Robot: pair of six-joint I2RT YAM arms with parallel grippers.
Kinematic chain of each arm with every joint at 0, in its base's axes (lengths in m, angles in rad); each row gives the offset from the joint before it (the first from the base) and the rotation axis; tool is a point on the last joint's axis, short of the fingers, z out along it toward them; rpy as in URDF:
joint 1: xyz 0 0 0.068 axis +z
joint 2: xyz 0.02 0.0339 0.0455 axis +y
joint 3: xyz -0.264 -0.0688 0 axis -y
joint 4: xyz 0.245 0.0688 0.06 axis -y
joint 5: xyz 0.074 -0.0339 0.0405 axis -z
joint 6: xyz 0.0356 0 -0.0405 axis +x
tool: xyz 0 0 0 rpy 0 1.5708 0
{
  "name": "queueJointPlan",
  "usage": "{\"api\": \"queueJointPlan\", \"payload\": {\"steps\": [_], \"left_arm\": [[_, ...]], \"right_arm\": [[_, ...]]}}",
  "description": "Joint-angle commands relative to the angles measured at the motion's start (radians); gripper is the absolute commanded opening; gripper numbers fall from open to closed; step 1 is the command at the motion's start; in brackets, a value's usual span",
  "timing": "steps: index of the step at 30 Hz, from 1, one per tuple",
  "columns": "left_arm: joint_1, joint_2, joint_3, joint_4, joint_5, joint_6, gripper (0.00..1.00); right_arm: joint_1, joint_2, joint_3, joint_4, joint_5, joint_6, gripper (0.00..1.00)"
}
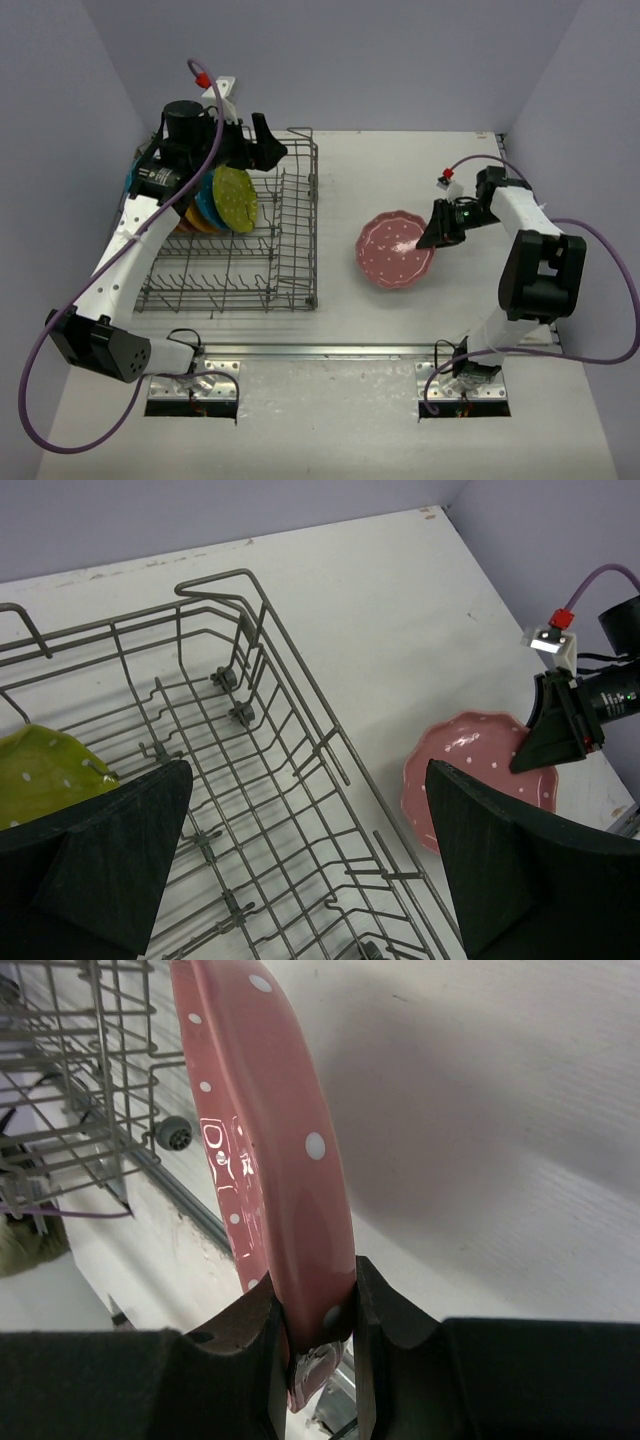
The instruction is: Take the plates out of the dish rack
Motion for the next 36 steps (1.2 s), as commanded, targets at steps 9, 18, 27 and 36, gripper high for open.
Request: {"api": "queueJointPlan", "payload": {"steps": [9, 18, 27, 36], "left_arm": [[0.016, -0.062, -0.016, 0.011, 0.020, 0.016, 1.00], [0.020, -0.068, -0.029, 0.014, 0.018, 0.015, 1.00], [0.028, -0.096, -0.063, 0.014, -0.004, 0.022, 1.00], [0.042, -0.127, -0.071, -0.014, -0.079, 0.030, 1.00]], "right_arm": [[0.049, 0.197, 0.099, -0.010, -0.088, -0.061, 0.00], [0.051, 0.300, 0.106, -0.003, -0.020, -0.100, 0.07], [0.054, 0.326, 0.099, 0.026, 0.131, -0.109, 0.50], [0.054, 0.248, 0.143, 0.035, 0.272, -0.077, 0.61]]}}
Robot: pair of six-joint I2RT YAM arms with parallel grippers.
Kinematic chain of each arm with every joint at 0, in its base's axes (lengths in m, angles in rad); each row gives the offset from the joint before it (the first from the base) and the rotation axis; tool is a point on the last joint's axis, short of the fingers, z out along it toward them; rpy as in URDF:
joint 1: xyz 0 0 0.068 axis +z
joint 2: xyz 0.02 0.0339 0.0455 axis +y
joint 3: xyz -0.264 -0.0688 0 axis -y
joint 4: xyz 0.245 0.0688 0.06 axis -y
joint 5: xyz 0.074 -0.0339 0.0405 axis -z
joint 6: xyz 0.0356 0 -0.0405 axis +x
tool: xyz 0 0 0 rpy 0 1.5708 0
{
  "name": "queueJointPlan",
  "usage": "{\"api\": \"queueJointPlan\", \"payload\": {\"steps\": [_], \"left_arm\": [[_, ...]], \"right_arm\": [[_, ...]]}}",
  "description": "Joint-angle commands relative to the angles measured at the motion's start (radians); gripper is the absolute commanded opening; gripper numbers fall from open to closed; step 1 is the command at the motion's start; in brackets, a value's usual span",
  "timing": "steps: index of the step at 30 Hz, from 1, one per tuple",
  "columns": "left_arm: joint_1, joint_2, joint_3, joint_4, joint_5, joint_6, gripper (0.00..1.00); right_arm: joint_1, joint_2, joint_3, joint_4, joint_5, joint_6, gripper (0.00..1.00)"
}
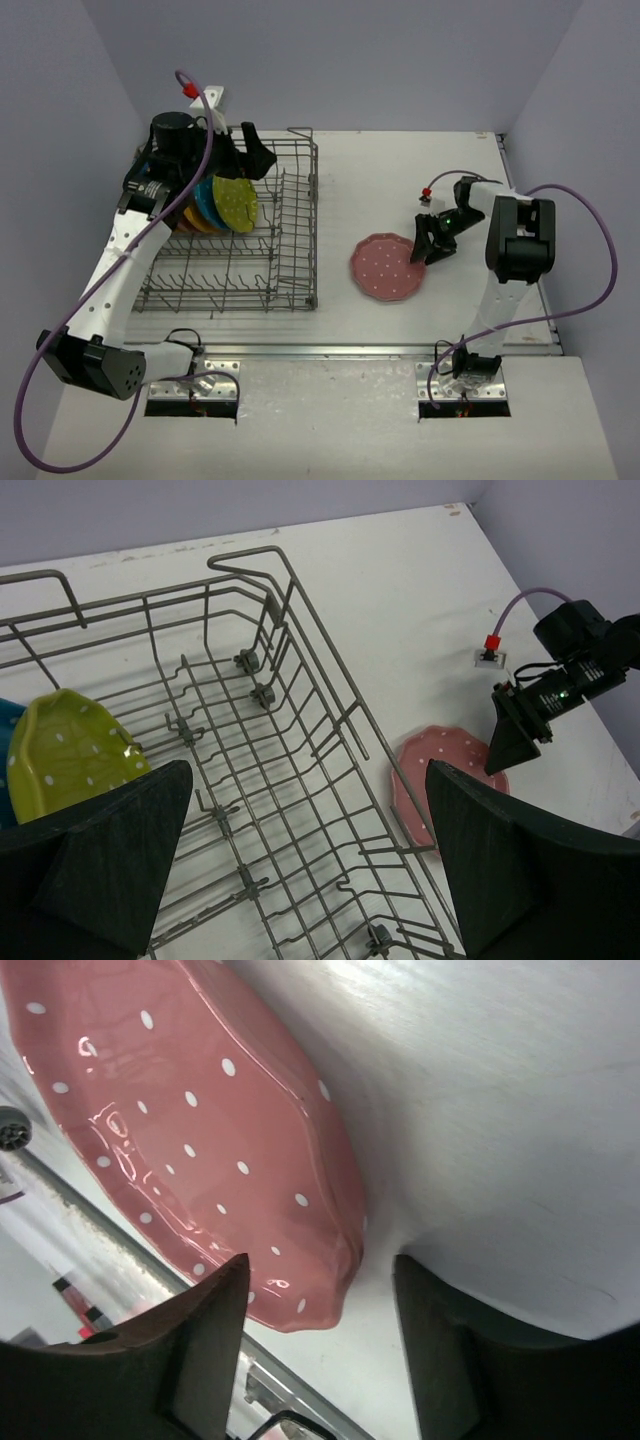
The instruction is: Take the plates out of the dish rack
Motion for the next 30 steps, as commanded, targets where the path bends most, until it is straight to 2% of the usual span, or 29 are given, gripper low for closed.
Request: {"api": "queueJointPlan", "payload": {"steps": [1, 9, 11, 12, 14, 17, 23, 30], "left_arm": [[0.017, -0.045, 0.000, -0.004, -0.069, 0.025, 1.00], [0.072, -0.030, 0.030, -0.114, -0.209, 0.038, 1.00], [0.095, 0.005, 0.062, -0.170, -0.215, 0.050, 0.99], [0.104, 0.006, 0.063, -0.187, -0.215, 0.056, 0.99], [0.126, 0.049, 0.079, -0.218, -0.213, 0.067, 0.94], [0.131, 0.097, 0.085, -0.248, -0.233, 0.087, 0.92], [0.131, 0.204, 0.101, -0.266, -0.263, 0.093, 0.89], [0.131, 0.315, 0.143, -0.274, -0.334, 0.084, 0.88]], "right_arm": [[0.006, -0.107, 0.068, 0.016, 0.110, 0.022, 0.63], [0.023, -0.318, 0.240, 0.011, 0.187, 0.059, 0.74], [0.037, -0.395, 0.261, 0.038, 0.219, 0.060, 0.84], [0.043, -0.424, 0.261, 0.057, 0.237, 0.060, 0.84], [0.054, -0.503, 0.253, 0.129, 0.279, 0.057, 0.94], [0.058, -0.596, 0.242, 0.166, 0.279, 0.074, 0.99], [0.059, -0.710, 0.203, 0.194, 0.230, 0.110, 0.99], [0.058, -0.771, 0.207, 0.164, 0.205, 0.113, 0.99]]}}
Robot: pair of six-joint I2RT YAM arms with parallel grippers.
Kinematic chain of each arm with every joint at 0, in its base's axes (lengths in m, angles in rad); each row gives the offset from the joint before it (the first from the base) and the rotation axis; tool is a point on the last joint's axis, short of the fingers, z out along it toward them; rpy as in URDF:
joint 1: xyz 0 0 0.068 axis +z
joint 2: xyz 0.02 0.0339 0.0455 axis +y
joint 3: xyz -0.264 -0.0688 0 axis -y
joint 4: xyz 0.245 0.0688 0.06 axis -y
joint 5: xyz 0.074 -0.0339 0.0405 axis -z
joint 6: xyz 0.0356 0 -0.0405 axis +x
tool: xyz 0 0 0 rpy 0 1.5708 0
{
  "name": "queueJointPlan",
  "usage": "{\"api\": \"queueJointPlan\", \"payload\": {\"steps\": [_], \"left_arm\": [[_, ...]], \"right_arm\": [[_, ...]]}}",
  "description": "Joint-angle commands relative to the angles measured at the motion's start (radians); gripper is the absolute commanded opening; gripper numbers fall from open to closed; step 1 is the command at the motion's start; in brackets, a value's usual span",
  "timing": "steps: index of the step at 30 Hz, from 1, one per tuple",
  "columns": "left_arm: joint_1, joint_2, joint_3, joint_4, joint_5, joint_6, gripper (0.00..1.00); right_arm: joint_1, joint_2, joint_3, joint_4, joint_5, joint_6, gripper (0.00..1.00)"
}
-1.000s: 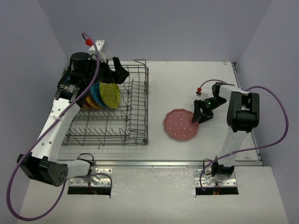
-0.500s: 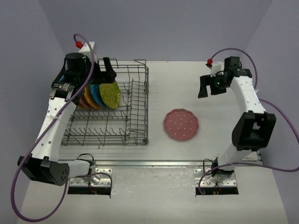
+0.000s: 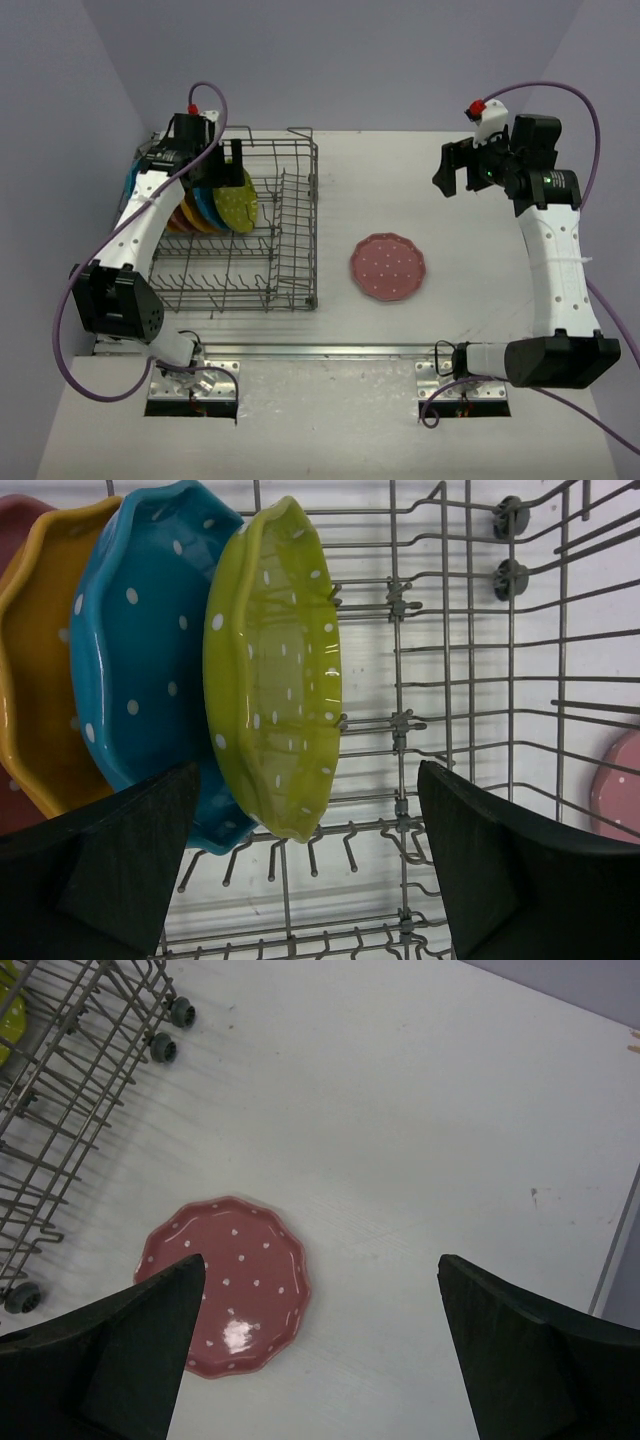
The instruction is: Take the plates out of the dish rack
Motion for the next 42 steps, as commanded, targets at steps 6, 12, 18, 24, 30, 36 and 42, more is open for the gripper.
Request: {"api": "queueJointPlan", "payload": {"steps": [6, 12, 18, 24, 30, 36, 42], "left_arm": [[0.005, 0.120, 0.095, -0.001, -0.097, 0.002, 0.87], [0.003, 0.170, 0.097, 0.002, -0.062, -0.006, 0.86], [0.003, 0.199, 0.105, 0.006, 0.017, -0.012, 0.74], [0.005, 0.193, 0.068, 0.034, 0.070, -0.016, 0.41], [0.003, 0.187, 0.075, 0.031, 0.091, -0.013, 0.08], [0.005, 0.160, 0.123, 0.005, 0.061, -0.005, 0.00], [0.005, 0.102, 0.223, -0.021, 0.042, 0.014, 0.00]], "right_arm": [[0.001, -0.051, -0.008, 0.010, -0.021, 0.004, 0.99], [0.000, -0.048, -0.016, 0.019, -0.045, 0.014, 0.99], [0.001, -0.026, -0.018, 0.024, -0.070, 0.026, 0.99], [0.001, -0.016, -0.052, 0.040, -0.105, 0.055, 0.99], [0.001, -0.013, -0.083, 0.055, -0.133, 0.083, 0.99], [0.001, -0.001, -0.071, 0.056, -0.168, 0.109, 0.99], [0.001, 0.005, -0.056, 0.057, -0.190, 0.120, 0.99]]}}
